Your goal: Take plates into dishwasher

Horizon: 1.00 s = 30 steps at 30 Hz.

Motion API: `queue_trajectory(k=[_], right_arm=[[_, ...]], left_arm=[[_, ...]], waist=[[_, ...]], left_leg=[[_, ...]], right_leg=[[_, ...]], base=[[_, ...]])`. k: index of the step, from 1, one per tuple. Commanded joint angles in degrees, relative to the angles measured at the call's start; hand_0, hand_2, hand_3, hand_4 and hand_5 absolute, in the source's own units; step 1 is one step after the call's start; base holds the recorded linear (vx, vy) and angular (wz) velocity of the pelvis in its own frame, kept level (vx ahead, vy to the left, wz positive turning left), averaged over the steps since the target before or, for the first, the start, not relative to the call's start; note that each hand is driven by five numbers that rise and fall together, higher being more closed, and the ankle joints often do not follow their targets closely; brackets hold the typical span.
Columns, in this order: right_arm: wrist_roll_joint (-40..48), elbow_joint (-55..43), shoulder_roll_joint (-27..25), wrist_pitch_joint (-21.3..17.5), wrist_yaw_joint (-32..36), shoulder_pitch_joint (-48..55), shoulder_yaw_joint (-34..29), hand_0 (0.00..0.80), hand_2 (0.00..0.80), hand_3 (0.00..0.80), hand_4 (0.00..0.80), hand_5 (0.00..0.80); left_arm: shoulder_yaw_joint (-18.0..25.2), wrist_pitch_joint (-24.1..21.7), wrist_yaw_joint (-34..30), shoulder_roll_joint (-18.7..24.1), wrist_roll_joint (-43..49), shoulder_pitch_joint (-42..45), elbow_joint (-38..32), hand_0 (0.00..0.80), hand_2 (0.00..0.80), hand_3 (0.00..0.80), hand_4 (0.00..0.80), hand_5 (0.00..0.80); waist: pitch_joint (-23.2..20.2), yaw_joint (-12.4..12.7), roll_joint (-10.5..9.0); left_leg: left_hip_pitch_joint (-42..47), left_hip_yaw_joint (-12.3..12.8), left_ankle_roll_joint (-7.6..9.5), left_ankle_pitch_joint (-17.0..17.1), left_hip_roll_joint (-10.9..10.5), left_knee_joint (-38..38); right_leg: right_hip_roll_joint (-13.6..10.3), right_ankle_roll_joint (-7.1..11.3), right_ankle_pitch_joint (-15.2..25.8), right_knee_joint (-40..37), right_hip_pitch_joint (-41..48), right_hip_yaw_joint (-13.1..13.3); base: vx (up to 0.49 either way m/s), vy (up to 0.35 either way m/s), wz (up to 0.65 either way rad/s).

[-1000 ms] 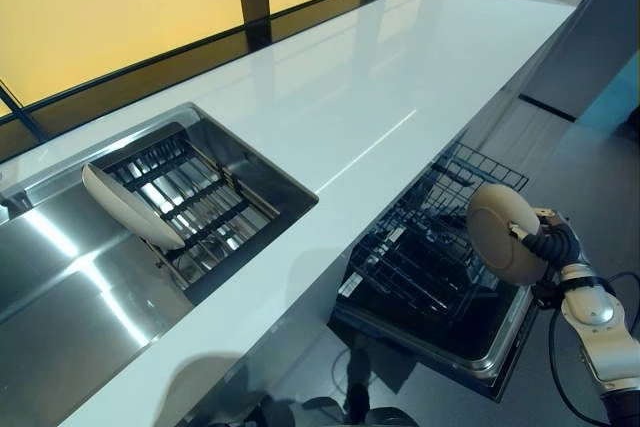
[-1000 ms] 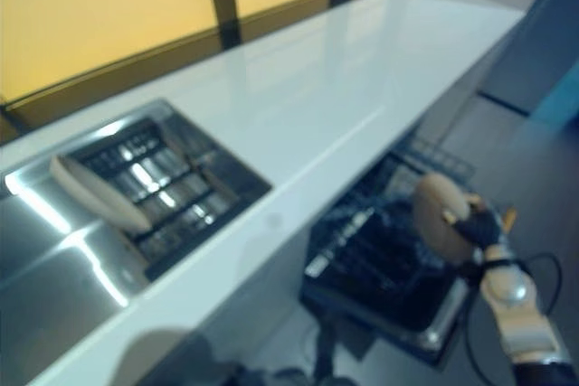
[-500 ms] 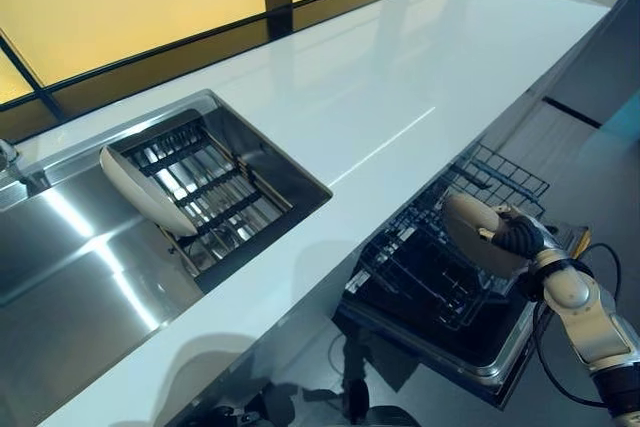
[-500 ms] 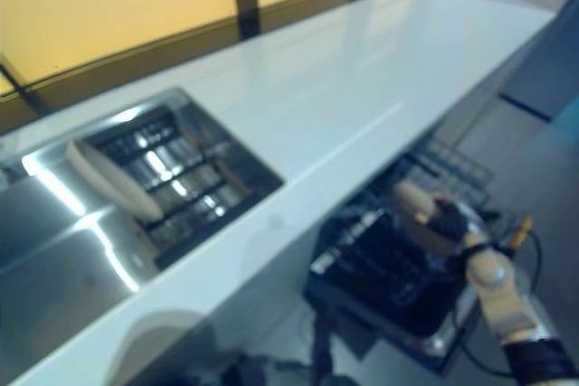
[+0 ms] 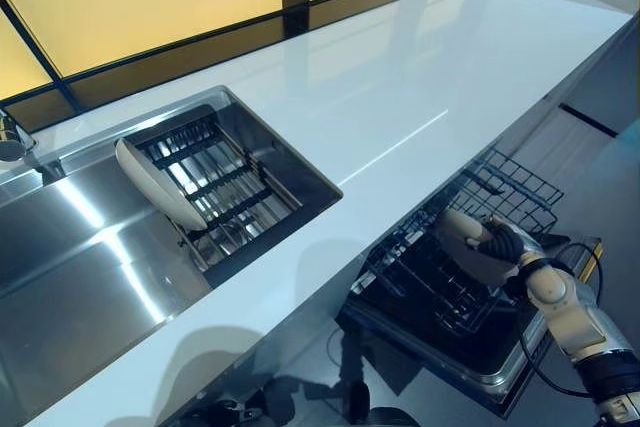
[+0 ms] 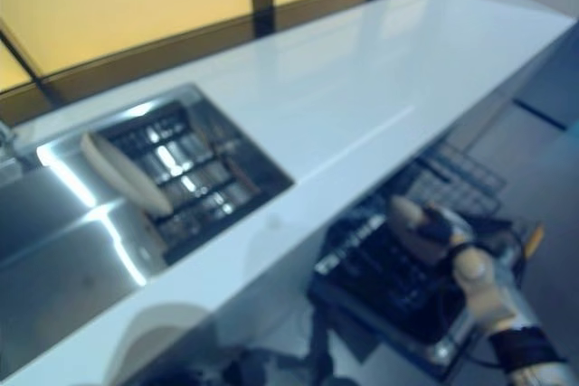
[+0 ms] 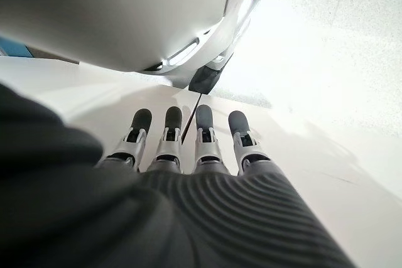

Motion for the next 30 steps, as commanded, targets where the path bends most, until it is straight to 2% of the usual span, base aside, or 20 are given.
queue_trajectory(k=[1, 13, 18, 30], right_arm=[[-0.89, 1.37, 0.75, 0.09, -1.73, -7.03, 1.65, 0.800, 0.800, 0.800, 0.800, 0.800], [-1.22, 10.93, 6.01, 1.82, -5.83, -8.65, 6.00, 0.800, 0.800, 0.800, 0.800, 0.800], [-1.53, 12.88, 6.70, 3.04, -6.07, -10.06, 7.58, 0.800, 0.800, 0.800, 0.800, 0.800], [-2.80, 18.76, 7.41, 2.13, -7.16, -12.60, 10.59, 0.800, 0.800, 0.800, 0.800, 0.800]], left_arm=[[-2.02, -0.41, -0.76, 2.81, 1.83, -7.09, -0.86, 0.000, 0.000, 0.000, 0.000, 0.000], [-3.59, -0.57, -0.80, 2.30, 1.61, -8.14, -0.96, 0.000, 0.000, 0.000, 0.000, 0.000], [-4.31, -0.41, -1.02, 2.25, 1.17, -8.86, -1.33, 0.000, 0.000, 0.000, 0.000, 0.000], [-5.81, -0.91, -0.77, 1.85, 0.34, -9.75, -1.18, 0.000, 0.000, 0.000, 0.000, 0.000]], waist=[[0.93, 1.61, -0.05], [2.02, 2.70, 1.13], [2.56, 2.91, 1.68], [3.37, 3.35, 2.71]], left_leg=[[1.10, -1.93, 1.72, -3.75, -1.06, 0.20], [0.40, -3.13, 1.61, -3.48, -1.36, 0.20], [0.05, -3.61, 1.45, -3.32, -1.49, 0.20], [-0.61, -4.23, 1.19, -2.93, -1.72, 0.20]], right_leg=[[-0.71, 2.25, -2.62, 5.21, -1.24, -2.67], [-1.24, 2.06, -2.81, 5.70, -1.58, -3.41], [-1.41, 1.94, -2.87, 5.84, -1.79, -3.58], [-1.71, 1.67, -3.03, 6.24, -2.24, -3.93]], base=[[0.006, 0.005, 0.08], [0.004, 0.001, 0.02], [-0.007, 0.006, 0.07], [0.000, 0.003, 0.01]])
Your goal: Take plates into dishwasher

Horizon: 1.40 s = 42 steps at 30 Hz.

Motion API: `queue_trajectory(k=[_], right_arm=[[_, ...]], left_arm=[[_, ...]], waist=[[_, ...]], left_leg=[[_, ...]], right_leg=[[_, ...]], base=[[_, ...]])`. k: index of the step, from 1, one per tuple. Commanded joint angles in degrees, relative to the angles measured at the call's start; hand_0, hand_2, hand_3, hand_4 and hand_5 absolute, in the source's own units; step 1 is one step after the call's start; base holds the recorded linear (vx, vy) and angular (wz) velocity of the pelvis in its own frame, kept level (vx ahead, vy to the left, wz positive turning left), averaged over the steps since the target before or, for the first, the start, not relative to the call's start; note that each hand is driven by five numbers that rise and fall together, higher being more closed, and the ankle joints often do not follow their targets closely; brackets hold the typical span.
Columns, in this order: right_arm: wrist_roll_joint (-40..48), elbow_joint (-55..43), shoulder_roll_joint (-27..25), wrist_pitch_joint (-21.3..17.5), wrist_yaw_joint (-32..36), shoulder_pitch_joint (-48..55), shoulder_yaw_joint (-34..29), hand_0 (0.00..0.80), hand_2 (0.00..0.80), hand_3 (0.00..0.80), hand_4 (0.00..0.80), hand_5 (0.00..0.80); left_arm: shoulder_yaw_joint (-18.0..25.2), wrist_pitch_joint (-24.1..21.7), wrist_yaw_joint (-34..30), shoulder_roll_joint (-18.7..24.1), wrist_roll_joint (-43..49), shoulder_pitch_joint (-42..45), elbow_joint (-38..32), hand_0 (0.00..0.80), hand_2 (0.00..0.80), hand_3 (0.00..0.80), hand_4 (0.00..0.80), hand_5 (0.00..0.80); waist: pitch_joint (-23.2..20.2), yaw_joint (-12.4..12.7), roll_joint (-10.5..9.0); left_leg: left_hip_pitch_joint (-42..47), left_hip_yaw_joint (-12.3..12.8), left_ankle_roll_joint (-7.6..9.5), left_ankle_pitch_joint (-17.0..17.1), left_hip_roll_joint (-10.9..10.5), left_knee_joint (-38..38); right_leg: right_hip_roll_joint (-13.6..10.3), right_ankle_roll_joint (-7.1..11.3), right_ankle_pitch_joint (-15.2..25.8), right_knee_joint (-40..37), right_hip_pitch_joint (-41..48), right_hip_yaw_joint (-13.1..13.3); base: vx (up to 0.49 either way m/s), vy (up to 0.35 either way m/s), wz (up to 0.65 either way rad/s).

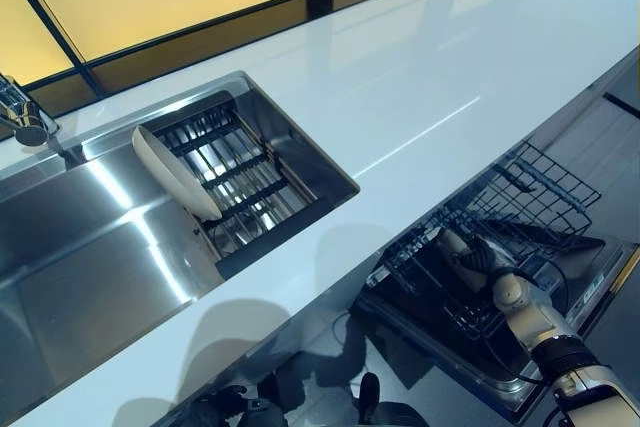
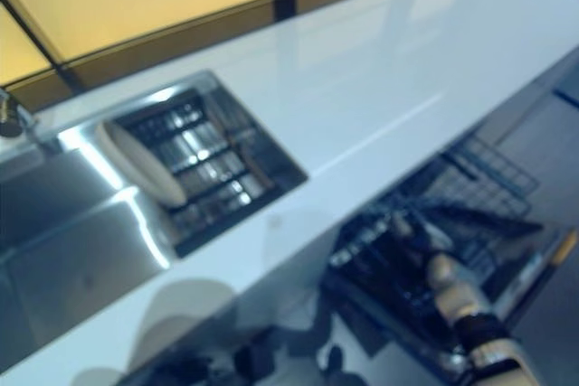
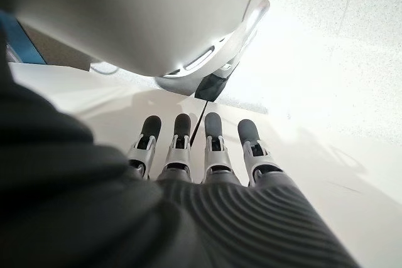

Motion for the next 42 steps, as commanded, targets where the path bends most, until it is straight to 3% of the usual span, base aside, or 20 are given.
queue_trajectory(k=[1, 9, 23, 32, 42], right_arm=[[-0.05, 1.85, 0.79, -1.63, 0.02, -4.95, 3.76, 0.800, 0.800, 0.800, 0.800, 0.800], [-4.13, 5.16, 0.30, -3.60, 0.37, -6.22, 5.51, 0.800, 0.800, 0.800, 0.800, 0.800], [-8.13, 11.43, -1.15, -1.63, -0.91, -8.54, 7.09, 0.800, 0.800, 0.800, 0.800, 0.800], [-5.82, 17.90, -0.03, 0.04, -0.94, -8.66, 7.07, 0.800, 0.800, 0.800, 0.800, 0.800], [-2.47, 23.35, 1.50, -0.37, -2.76, -10.47, 7.43, 0.800, 0.800, 0.800, 0.800, 0.800]], left_arm=[[-2.86, -1.01, 0.26, 1.81, 0.41, -7.44, 0.62, 0.000, 0.000, 0.000, 0.000, 0.000], [-3.50, -1.17, 0.24, 1.89, 0.21, -8.21, 0.90, 0.000, 0.000, 0.000, 0.000, 0.000], [-4.41, -1.41, 0.43, 2.32, -0.54, -9.60, 1.08, 0.000, 0.000, 0.000, 0.000, 0.000], [-5.15, -1.87, 0.46, 2.54, -0.44, -10.37, 1.74, 0.000, 0.000, 0.000, 0.000, 0.000], [-6.49, -1.92, 0.44, 2.72, -1.85, -13.05, 1.80, 0.000, 0.000, 0.000, 0.000, 0.000]], waist=[[0.98, 1.87, 0.19], [1.47, 2.26, 0.23], [2.30, 2.98, 0.26], [2.52, 3.60, 0.51], [4.47, 3.61, 2.29]], left_leg=[[0.50, -2.16, 1.34, -3.47, -1.55, -0.02], [0.00, -2.43, 1.21, -3.26, -1.58, -0.02], [-0.75, -3.00, 1.30, -3.00, -1.78, -0.02], [-1.02, -3.72, 1.43, -2.94, -1.92, -0.02], [-2.41, -4.77, 1.60, -2.43, -2.63, -0.02]], right_leg=[[-1.64, 2.04, -3.00, 6.19, -2.34, -1.87], [-1.75, 2.10, -2.98, 6.19, -2.55, -2.23], [-1.98, 2.30, -2.57, 6.24, -3.11, -2.48], [-2.22, 2.42, -2.51, 6.34, -3.19, -2.84], [-2.81, 2.13, -2.58, 7.76, -5.09, -2.77]], base=[[0.000, 0.000, 0.00], [-0.002, -0.002, 0.01], [-0.010, -0.003, 0.01], [-0.008, -0.013, 0.04], [-0.041, -0.011, 0.03]])
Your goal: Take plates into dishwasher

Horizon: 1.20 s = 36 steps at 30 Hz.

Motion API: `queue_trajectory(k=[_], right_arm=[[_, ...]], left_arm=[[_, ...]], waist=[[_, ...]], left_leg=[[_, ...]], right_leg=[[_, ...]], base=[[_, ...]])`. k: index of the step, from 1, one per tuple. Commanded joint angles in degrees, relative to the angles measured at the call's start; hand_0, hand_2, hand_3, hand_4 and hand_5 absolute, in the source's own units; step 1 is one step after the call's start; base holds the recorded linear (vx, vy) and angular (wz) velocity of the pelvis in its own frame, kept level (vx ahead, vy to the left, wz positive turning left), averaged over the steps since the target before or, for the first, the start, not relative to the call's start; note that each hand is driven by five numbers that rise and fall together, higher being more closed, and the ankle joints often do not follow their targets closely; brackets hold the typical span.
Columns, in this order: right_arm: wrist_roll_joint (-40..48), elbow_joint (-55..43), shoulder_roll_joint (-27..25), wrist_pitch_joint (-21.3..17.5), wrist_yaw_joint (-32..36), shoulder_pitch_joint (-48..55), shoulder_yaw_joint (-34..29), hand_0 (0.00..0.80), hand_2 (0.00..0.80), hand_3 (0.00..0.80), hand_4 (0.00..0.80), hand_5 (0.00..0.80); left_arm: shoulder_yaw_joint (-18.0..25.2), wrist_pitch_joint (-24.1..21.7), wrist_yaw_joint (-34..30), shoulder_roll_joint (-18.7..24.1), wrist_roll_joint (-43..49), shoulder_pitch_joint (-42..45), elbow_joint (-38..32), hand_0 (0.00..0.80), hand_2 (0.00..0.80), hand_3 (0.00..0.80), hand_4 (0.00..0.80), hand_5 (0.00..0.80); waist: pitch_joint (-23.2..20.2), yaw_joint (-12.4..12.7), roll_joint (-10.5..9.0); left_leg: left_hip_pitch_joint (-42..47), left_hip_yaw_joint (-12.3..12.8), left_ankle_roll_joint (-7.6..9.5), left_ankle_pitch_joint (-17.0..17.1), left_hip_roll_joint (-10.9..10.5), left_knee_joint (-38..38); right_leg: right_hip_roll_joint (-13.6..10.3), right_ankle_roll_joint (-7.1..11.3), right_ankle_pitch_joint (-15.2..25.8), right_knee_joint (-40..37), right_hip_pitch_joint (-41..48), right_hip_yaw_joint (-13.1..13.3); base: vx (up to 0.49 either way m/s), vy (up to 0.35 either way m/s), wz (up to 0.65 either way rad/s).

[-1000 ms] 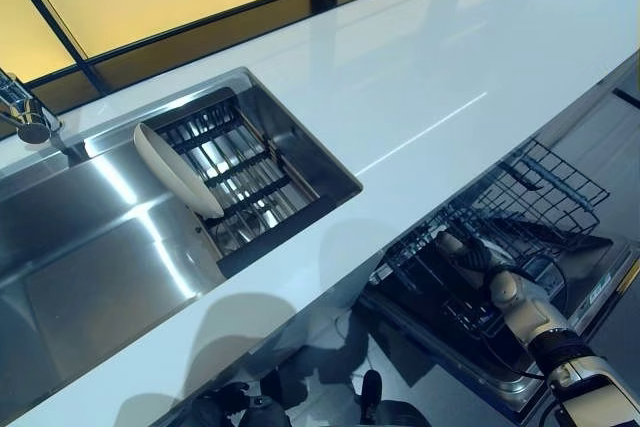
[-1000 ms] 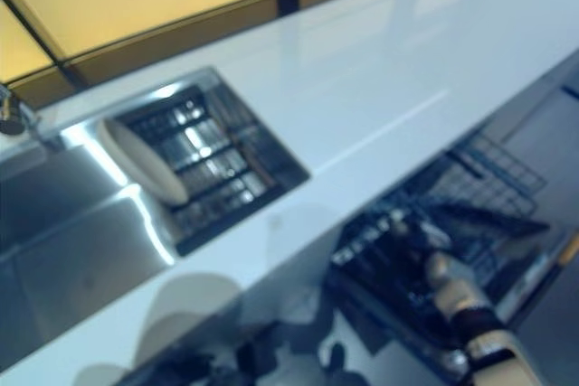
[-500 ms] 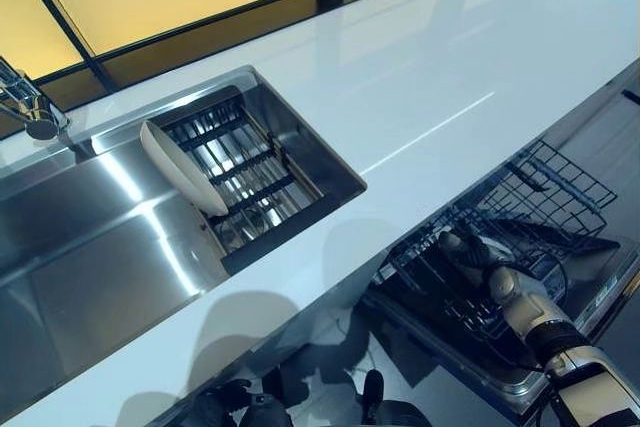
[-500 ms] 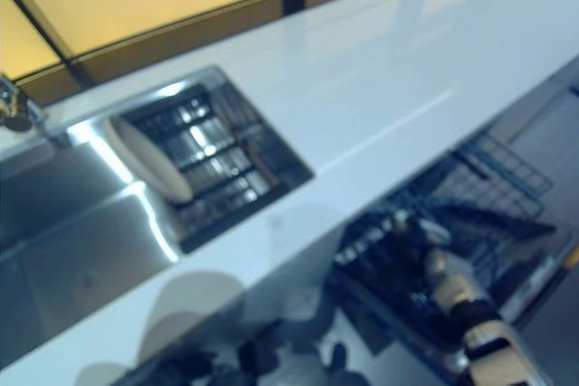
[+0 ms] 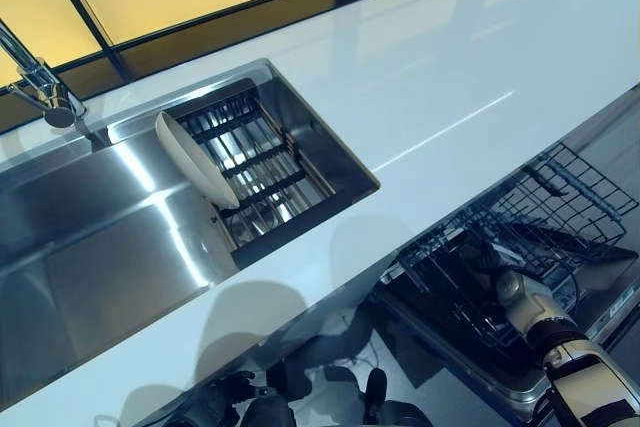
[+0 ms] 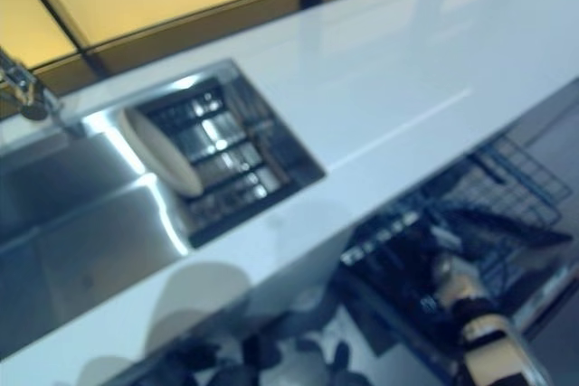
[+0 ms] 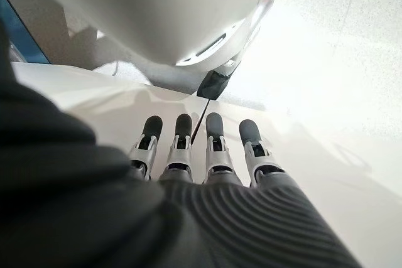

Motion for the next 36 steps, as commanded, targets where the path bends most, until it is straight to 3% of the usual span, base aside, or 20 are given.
queue_trajectory(k=[1, 22, 23, 24, 25, 26, 36], right_arm=[[3.79, 5.47, 1.25, 1.04, 0.12, -1.84, 3.16, 0.800, 0.800, 0.800, 0.800, 0.800], [3.90, 8.78, 2.81, 0.44, -1.65, -0.20, 3.46, 0.800, 0.800, 0.800, 0.800, 0.800], [3.81, 8.87, 2.68, 0.38, -1.62, -0.23, 3.39, 0.759, 0.759, 0.759, 0.759, 0.759], [3.73, 8.86, 2.72, 0.47, -1.72, -0.21, 3.38, 0.565, 0.565, 0.565, 0.565, 0.565], [3.53, 8.84, 2.70, 0.55, -1.72, -0.26, 3.37, 0.351, 0.351, 0.351, 0.351, 0.351], [3.63, 8.83, 2.69, 0.68, -1.80, -0.30, 3.49, 0.000, 0.000, 0.000, 0.000, 0.000], [3.75, 8.86, 2.75, 0.39, -2.75, -0.11, 3.51, 0.000, 0.000, 0.000, 0.000, 0.000]], left_arm=[[-1.73, -1.28, 0.55, 2.46, -1.72, -9.10, 1.84, 0.000, 0.000, 0.000, 0.000, 0.000], [-3.51, -2.91, 1.39, 0.28, -3.62, -9.62, 2.67, 0.000, 0.000, 0.000, 0.000, 0.000], [-3.52, -2.97, 1.35, 0.27, -3.73, -9.69, 2.78, 0.000, 0.000, 0.000, 0.000, 0.000], [-3.55, -3.01, 1.42, 0.20, -3.77, -9.60, 2.79, 0.000, 0.000, 0.000, 0.000, 0.000], [-3.69, -3.10, 1.51, 0.13, -3.99, -9.58, 2.90, 0.000, 0.000, 0.000, 0.000, 0.000], [-3.67, -3.14, 1.42, 0.17, -3.99, -9.62, 2.92, 0.000, 0.000, 0.000, 0.000, 0.000], [-3.50, -2.87, 1.70, 0.31, -4.17, -9.84, 2.79, 0.000, 0.000, 0.000, 0.000, 0.000]], waist=[[3.69, 1.45, 0.66], [3.64, 0.25, 3.66], [3.62, 0.19, 3.70], [3.58, 0.16, 3.73], [3.57, 0.09, 3.76], [3.56, 0.10, 3.74], [3.88, 0.17, 2.89]], left_leg=[[0.37, -2.29, 1.36, -3.42, -2.44, -0.07], [0.55, -2.26, 1.03, -3.23, -3.66, -0.07], [0.54, -2.24, 1.02, -3.23, -3.70, -0.07], [0.57, -2.19, 1.01, -3.24, -3.71, -0.07], [0.61, -2.12, 1.00, -3.27, -3.72, -0.07], [0.62, -2.09, 1.01, -3.24, -3.73, -0.07], [0.73, -1.98, 1.16, -3.25, -3.54, -0.07]], right_leg=[[-2.51, 1.98, -2.49, 7.73, -3.70, -0.46], [-3.22, 1.28, -3.15, 8.21, -3.88, 0.12], [-3.20, 1.27, -3.13, 8.18, -3.90, 0.16], [-3.20, 1.26, -3.15, 8.18, -3.88, 0.18], [-3.20, 1.25, -3.18, 8.18, -3.88, 0.24], [-3.17, 1.24, -3.13, 8.10, -3.83, 0.24], [-2.85, 1.22, -2.92, 7.91, -3.63, 0.18]], base=[[-0.057, -0.005, 0.04], [-0.007, 0.006, 0.01], [0.000, 0.000, 0.00], [0.000, 0.000, 0.00], [0.000, 0.000, 0.00], [0.000, 0.000, 0.00], [0.000, 0.000, 0.00]])
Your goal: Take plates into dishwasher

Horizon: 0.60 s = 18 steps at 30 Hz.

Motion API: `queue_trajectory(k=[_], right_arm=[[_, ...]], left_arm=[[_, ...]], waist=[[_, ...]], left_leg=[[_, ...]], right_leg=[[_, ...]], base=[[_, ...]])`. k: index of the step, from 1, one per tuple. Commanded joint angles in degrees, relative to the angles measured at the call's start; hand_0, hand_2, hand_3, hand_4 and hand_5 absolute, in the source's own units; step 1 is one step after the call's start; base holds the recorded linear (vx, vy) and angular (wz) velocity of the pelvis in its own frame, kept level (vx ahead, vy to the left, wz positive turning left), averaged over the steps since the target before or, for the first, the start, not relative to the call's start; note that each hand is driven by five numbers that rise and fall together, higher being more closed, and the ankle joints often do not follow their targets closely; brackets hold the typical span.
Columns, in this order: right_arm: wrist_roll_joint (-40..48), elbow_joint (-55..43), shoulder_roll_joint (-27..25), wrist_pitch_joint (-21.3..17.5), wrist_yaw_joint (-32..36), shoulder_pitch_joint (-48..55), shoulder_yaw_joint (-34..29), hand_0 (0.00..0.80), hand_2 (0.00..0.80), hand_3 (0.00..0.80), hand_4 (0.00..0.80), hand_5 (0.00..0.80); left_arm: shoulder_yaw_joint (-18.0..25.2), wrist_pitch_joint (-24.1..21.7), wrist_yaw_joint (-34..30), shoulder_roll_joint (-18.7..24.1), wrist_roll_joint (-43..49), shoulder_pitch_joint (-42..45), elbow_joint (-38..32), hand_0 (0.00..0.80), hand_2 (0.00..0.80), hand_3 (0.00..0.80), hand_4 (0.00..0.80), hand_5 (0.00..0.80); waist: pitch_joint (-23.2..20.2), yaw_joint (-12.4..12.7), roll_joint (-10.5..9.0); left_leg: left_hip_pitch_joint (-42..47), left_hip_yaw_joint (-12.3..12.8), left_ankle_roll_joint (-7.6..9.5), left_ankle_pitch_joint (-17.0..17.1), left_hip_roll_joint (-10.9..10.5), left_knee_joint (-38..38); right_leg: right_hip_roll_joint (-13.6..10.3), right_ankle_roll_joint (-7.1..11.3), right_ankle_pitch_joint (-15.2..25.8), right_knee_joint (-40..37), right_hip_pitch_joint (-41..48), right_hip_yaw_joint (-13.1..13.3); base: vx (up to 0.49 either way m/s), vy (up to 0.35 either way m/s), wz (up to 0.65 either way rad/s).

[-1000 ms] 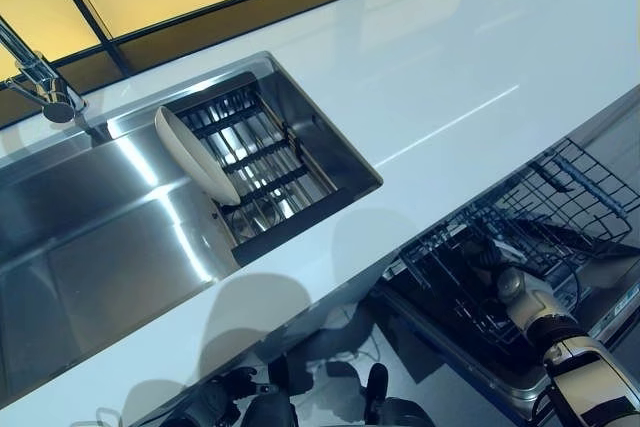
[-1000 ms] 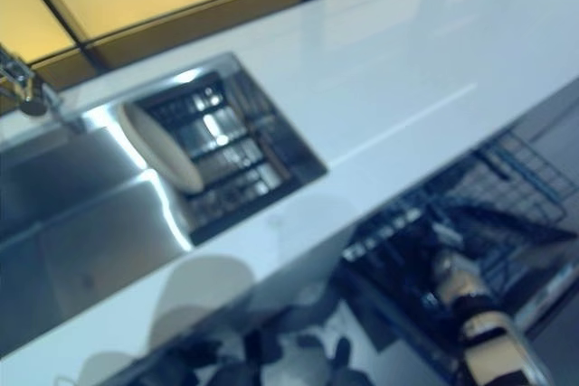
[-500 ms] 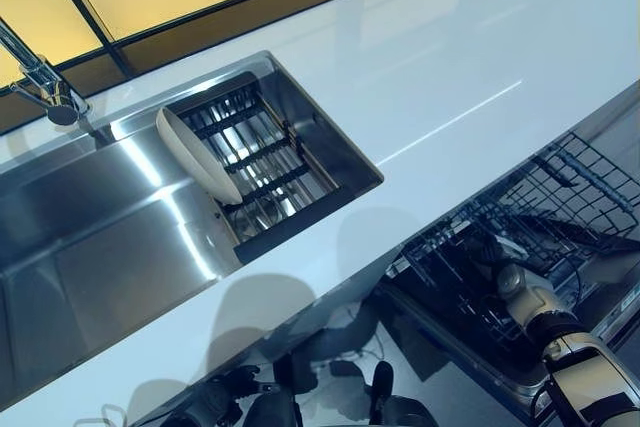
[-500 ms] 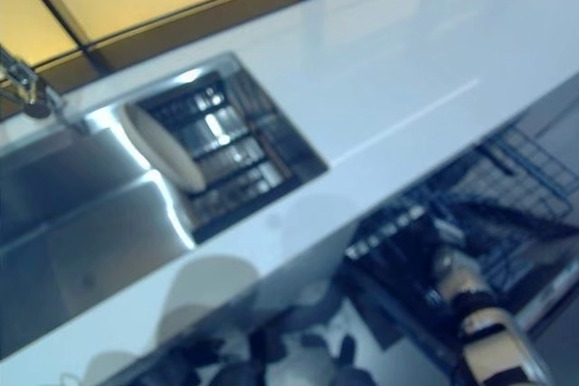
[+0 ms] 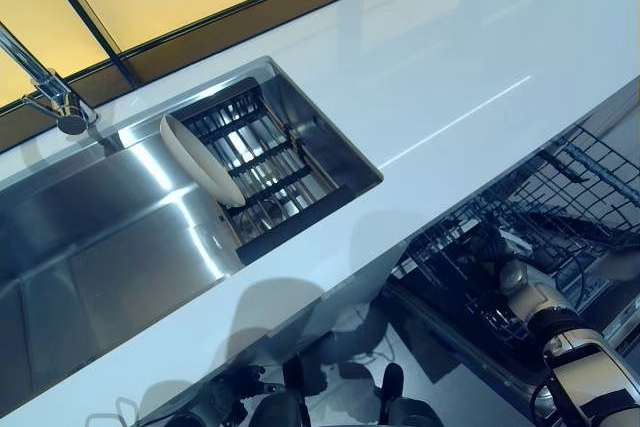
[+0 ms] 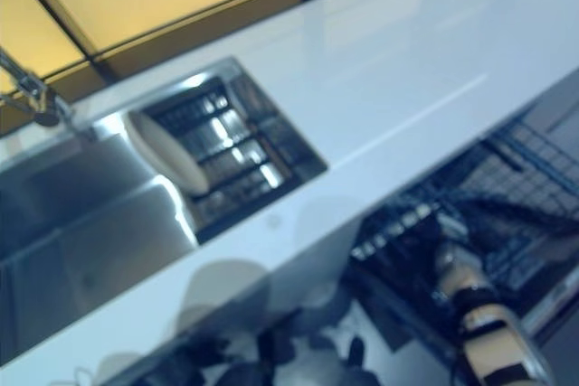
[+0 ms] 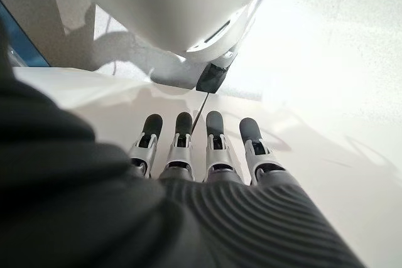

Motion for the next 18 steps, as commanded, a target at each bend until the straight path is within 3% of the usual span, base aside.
queue_trajectory(k=[1, 18], right_arm=[[2.66, 7.21, 3.15, 0.38, 0.63, 1.87, 3.71, 0.000, 0.000, 0.000, 0.000, 0.000], [3.99, 2.58, 2.03, -0.06, -2.20, 2.11, 2.75, 0.000, 0.000, 0.000, 0.000, 0.000]], left_arm=[[-0.58, -1.10, 1.56, 1.07, -1.67, -9.04, 2.58, 0.000, 0.000, 0.000, 0.000, 0.000], [1.01, -0.26, 1.48, 2.33, -1.24, -8.59, 1.91, 0.000, 0.000, 0.000, 0.000, 0.000]], waist=[[3.84, 0.89, -0.82], [3.82, 1.18, -3.29]], left_leg=[[1.44, -1.40, 0.68, -3.73, -3.04, -0.07], [2.01, -1.49, 0.93, -3.79, -1.99, -0.07]], right_leg=[[-2.13, 0.85, -3.18, 7.92, -3.10, 0.55], [-1.06, 1.14, -2.87, 7.37, -2.13, 0.72]], base=[[0.000, 0.000, 0.00], [0.000, 0.000, 0.00]])
